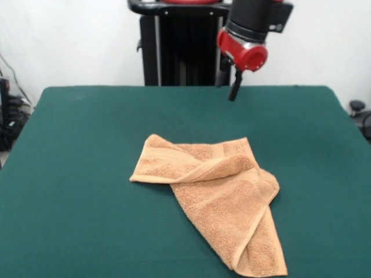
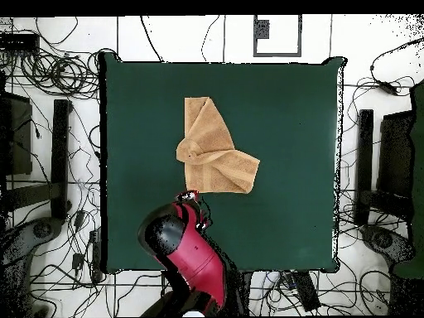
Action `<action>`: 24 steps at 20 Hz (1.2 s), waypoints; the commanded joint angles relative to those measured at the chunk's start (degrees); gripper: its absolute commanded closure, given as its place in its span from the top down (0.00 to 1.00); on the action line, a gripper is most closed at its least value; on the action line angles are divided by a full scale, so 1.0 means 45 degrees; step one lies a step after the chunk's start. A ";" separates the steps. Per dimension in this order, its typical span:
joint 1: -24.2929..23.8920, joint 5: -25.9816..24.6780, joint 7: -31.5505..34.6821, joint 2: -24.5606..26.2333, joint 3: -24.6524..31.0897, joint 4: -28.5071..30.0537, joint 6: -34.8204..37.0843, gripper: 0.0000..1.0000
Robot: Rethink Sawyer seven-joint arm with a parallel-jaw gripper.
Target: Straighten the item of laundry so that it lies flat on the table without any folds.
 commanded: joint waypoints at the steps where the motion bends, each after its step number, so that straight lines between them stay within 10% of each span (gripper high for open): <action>1: 0.0292 0.0913 0.4473 0.0088 0.1801 0.0344 0.0920 1.00; 13: 0.1093 0.1050 0.5922 0.0632 0.1511 -0.0347 0.0102 1.00; 24: 0.4489 0.1430 0.8474 0.4577 -0.2803 -0.3264 0.2111 1.00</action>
